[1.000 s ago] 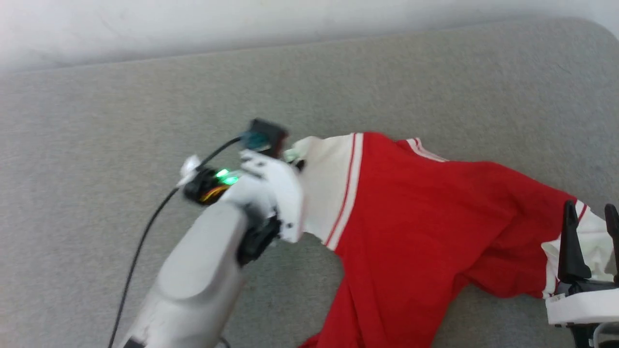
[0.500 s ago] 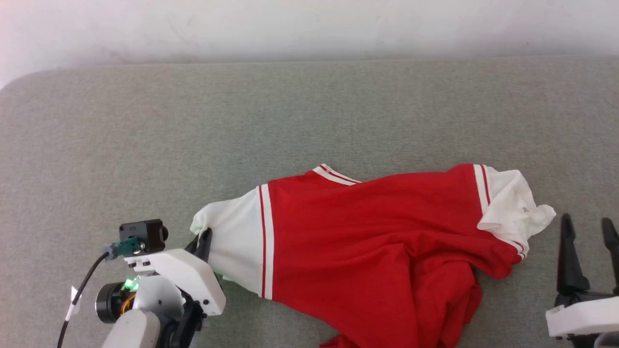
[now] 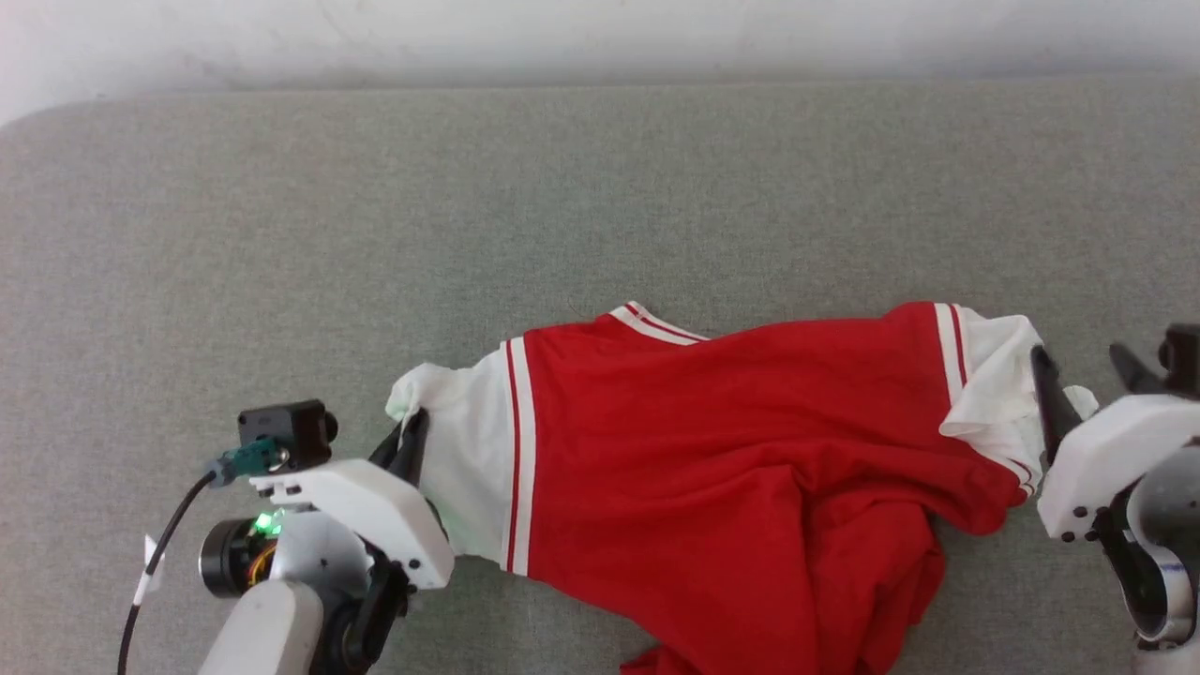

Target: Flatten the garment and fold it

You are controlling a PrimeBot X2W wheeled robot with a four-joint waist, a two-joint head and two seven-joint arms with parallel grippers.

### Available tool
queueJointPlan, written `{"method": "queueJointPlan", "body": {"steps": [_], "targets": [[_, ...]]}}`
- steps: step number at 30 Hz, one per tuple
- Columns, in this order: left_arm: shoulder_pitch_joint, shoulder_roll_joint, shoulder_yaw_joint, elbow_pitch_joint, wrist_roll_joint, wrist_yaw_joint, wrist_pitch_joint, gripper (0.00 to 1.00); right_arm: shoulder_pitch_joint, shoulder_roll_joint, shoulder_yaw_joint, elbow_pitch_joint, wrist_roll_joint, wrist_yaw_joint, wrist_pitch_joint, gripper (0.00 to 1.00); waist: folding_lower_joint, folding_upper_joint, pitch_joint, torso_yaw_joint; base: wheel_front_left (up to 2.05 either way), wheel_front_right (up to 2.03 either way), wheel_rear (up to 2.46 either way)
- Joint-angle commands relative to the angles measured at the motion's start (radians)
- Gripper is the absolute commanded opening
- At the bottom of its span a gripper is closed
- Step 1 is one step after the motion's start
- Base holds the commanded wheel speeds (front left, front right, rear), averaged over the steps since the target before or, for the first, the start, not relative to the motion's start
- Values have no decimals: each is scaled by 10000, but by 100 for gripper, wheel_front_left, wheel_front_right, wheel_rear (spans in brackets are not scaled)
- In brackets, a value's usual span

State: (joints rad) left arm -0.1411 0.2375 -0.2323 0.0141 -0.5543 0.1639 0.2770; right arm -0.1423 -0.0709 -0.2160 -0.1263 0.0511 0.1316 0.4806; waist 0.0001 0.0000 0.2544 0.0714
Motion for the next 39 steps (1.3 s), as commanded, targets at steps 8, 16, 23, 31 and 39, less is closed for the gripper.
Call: {"method": "queueJointPlan", "body": {"steps": [8,16,23,31,39], "targets": [[-453,-87,-112,120,14,-73,-103,0,-482,-611,202,543,60,-9,1969,100,-1,0,594,64,0,0,0],[-703,-13,-118,211,-6,-114,-98,0,-786,-743,422,1989,245,-9,2637,43,-1,0,925,101,0,0,0],[-817,-32,-36,341,-126,-131,-221,0,-1198,-677,344,2293,249,-9,1729,0,-1,0,798,35,0,0,0],[-1002,20,168,325,-240,-305,-694,0,-1584,-787,615,1958,581,-9,404,0,-1,0,-112,-152,0,0,0],[-1813,346,413,-205,-48,-382,-1015,0,-2239,-926,1295,1173,991,-9,-616,0,-1,0,-1487,-375,0,0,0]]}}
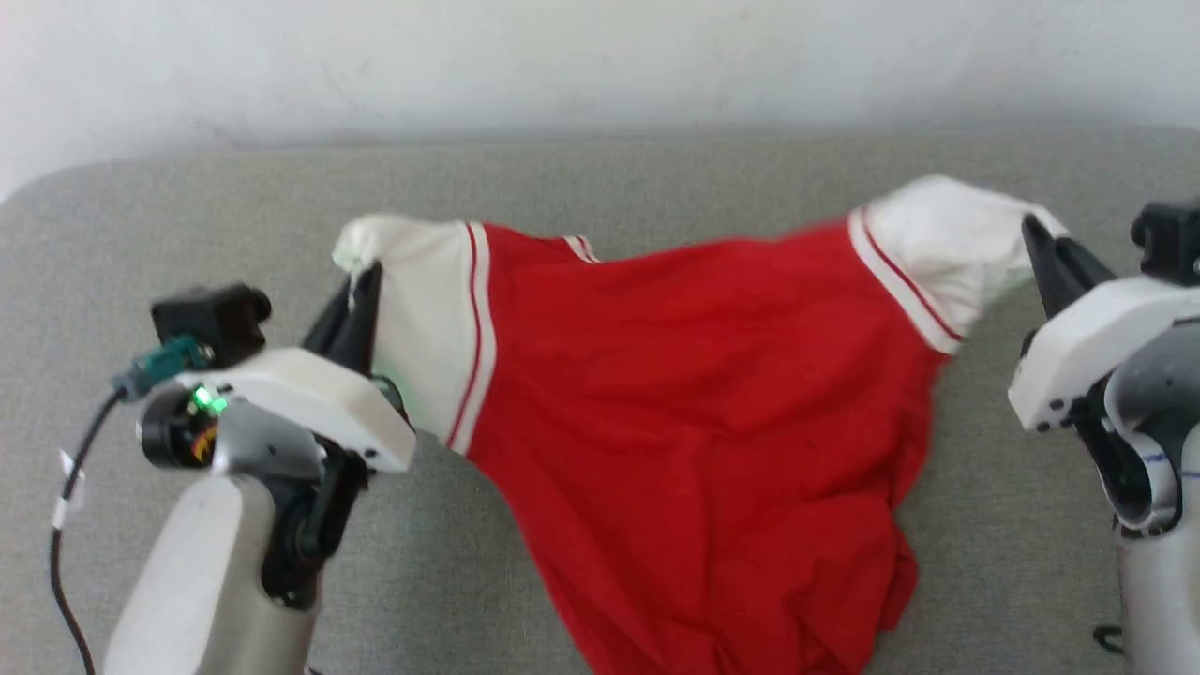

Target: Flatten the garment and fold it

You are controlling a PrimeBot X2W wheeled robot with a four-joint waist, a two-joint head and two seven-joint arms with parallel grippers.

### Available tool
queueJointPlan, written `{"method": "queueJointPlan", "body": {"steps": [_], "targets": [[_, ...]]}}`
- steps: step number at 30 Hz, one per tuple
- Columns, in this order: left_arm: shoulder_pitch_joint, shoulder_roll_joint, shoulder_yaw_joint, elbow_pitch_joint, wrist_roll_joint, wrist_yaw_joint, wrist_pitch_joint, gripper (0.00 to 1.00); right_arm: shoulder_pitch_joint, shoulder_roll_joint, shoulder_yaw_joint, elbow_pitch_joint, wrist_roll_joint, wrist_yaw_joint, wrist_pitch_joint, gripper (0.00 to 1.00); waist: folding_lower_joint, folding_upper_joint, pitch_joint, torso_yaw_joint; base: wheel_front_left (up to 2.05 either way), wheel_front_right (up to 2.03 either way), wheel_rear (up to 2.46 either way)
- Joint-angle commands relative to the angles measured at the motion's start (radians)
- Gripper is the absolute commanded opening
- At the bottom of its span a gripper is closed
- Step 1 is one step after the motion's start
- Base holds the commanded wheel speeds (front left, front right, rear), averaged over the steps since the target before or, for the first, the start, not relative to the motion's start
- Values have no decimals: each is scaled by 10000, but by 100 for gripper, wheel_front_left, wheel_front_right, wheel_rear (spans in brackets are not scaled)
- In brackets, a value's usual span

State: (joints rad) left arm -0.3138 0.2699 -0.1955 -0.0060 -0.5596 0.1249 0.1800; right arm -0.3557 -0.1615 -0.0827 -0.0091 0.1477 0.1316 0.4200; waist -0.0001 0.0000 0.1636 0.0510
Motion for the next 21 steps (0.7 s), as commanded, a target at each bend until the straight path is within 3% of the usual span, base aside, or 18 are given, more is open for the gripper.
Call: {"method": "queueJointPlan", "body": {"steps": [1,10,21], "targets": [[-240,106,58,-81,91,13,-45,0,-238,-38,62,-87,62,-9,-85,0,1,0,-711,-197,0,0,0],[-2460,1010,-87,102,707,-273,792,0,-2112,-656,946,-81,57,-9,-201,0,1,0,-1565,-285,0,0,0],[-5767,1237,-350,1702,919,-551,1982,0,-5228,-1051,2047,860,-92,-9,84,0,1,0,-1622,-467,0,0,0]]}}
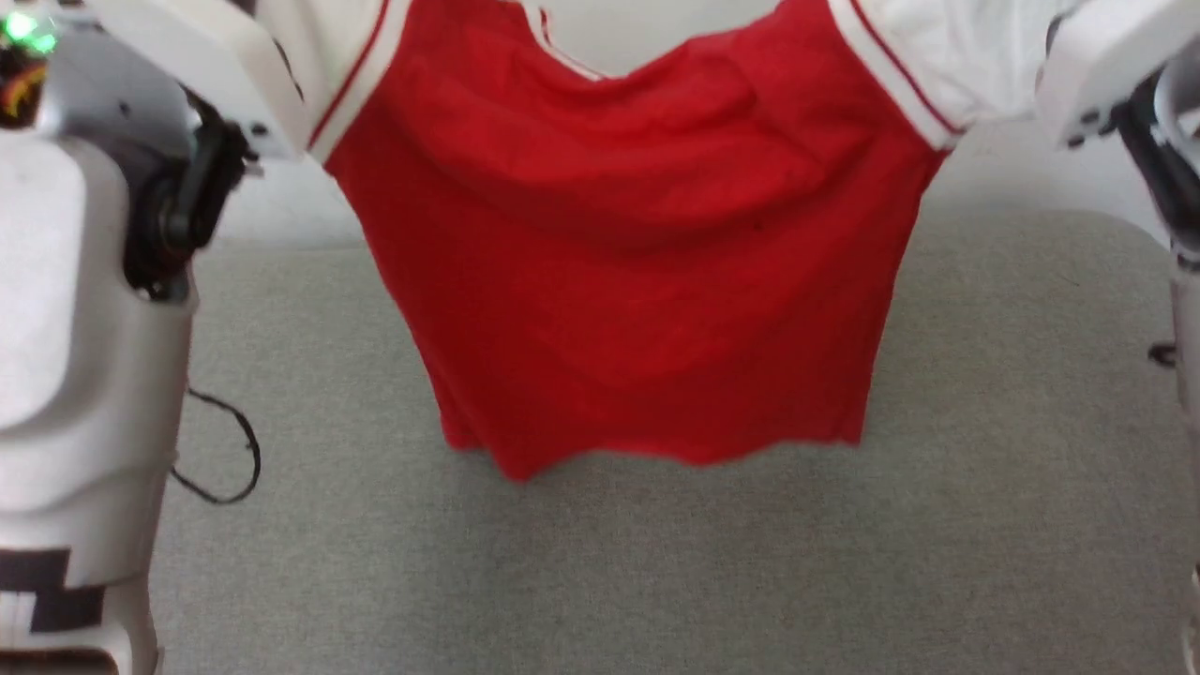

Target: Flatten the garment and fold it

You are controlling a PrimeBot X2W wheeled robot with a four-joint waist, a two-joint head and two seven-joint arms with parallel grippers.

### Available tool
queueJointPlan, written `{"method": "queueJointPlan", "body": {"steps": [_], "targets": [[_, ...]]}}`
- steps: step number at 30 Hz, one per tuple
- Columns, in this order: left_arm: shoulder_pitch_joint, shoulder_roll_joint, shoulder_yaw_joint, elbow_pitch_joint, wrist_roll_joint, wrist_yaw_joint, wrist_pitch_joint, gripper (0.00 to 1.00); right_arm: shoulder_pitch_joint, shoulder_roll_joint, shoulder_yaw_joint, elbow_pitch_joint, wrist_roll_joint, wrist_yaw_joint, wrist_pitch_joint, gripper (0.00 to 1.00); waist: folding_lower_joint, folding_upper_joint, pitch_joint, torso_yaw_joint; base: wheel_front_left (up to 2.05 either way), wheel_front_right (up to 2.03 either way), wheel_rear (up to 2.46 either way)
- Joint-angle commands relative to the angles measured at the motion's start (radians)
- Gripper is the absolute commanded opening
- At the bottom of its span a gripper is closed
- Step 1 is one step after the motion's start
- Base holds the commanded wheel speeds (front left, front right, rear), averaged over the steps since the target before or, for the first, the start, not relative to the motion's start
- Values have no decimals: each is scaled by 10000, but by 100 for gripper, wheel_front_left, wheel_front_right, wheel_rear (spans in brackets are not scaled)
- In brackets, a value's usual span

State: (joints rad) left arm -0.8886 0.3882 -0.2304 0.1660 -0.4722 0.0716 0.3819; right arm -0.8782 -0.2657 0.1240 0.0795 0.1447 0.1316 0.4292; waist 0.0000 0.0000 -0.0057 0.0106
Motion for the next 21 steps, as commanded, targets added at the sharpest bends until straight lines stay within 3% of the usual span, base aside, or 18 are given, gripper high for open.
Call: {"method": "queueJointPlan", "body": {"steps": [1,12,21], "targets": [[-229,63,24,116,21,4,75,0,-269,8,73,122,-62,-9,41,0,0,0,147,-114,0,0,0],[-2733,333,335,1545,275,166,-73,0,-3252,348,443,2378,-757,-9,364,0,0,0,2174,-604,0,0,0],[-5293,391,877,1885,420,442,-1187,0,-6226,439,60,3661,-1939,-9,-556,0,0,0,4669,-650,0,0,0]]}}
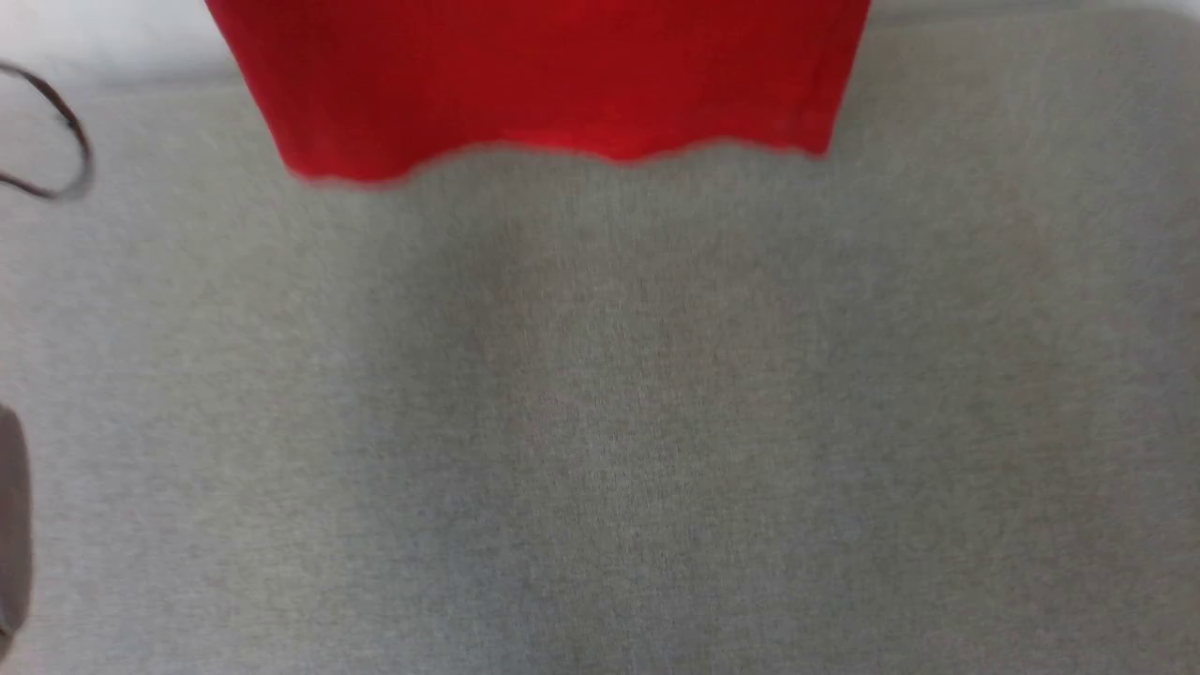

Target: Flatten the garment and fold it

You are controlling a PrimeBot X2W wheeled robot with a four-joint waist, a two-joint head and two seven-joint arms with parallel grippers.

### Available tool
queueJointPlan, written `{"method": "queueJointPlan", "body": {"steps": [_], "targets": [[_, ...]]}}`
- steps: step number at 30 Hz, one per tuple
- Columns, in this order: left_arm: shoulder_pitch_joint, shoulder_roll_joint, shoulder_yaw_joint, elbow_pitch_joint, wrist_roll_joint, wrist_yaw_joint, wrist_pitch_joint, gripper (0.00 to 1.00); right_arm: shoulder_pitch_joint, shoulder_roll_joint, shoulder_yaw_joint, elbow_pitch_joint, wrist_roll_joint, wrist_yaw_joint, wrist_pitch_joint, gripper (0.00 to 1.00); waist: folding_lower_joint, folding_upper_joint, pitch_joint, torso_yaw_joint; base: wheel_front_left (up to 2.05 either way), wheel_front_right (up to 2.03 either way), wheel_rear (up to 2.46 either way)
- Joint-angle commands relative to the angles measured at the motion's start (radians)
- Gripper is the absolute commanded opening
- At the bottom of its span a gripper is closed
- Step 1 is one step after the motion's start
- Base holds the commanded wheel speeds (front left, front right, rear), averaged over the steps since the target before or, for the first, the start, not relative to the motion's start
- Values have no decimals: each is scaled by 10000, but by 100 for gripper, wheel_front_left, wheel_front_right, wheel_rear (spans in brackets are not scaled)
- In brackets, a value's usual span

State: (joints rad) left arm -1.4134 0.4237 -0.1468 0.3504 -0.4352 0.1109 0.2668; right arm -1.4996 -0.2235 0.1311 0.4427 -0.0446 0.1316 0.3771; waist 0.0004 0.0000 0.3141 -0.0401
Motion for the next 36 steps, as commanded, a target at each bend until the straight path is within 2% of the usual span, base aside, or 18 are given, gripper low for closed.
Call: {"method": "queueJointPlan", "body": {"steps": [1,11,17,22,30,36], "targets": [[-271,26,78,114,60,37,-231,0,-258,10,-28,189,-190,-9,-196,0,-4,0,1664,-141,0,0,0],[-1631,-281,195,778,-165,-405,-1662,0,-1843,-348,-22,1224,-1249,-9,-1649,0,-4,0,3099,-27,0,0,0],[-1883,-345,368,979,-340,-668,-2630,0,-2162,-551,124,1469,-1557,-9,-2210,0,-4,0,3713,-33,0,0,0],[-1794,-362,447,1087,-537,-915,-3010,0,-2141,-640,254,1565,-1573,-9,-2446,0,-4,0,3974,11,0,0,0],[-593,-215,609,877,-1131,-1656,-3449,0,-1178,-817,732,1323,-1010,-9,-3089,0,-4,0,3738,146,0,0,0],[1542,-101,680,-185,-1669,-1966,-3457,0,612,-1148,1312,487,337,-9,-3336,0,-4,0,2770,170,0,0,0]]}}
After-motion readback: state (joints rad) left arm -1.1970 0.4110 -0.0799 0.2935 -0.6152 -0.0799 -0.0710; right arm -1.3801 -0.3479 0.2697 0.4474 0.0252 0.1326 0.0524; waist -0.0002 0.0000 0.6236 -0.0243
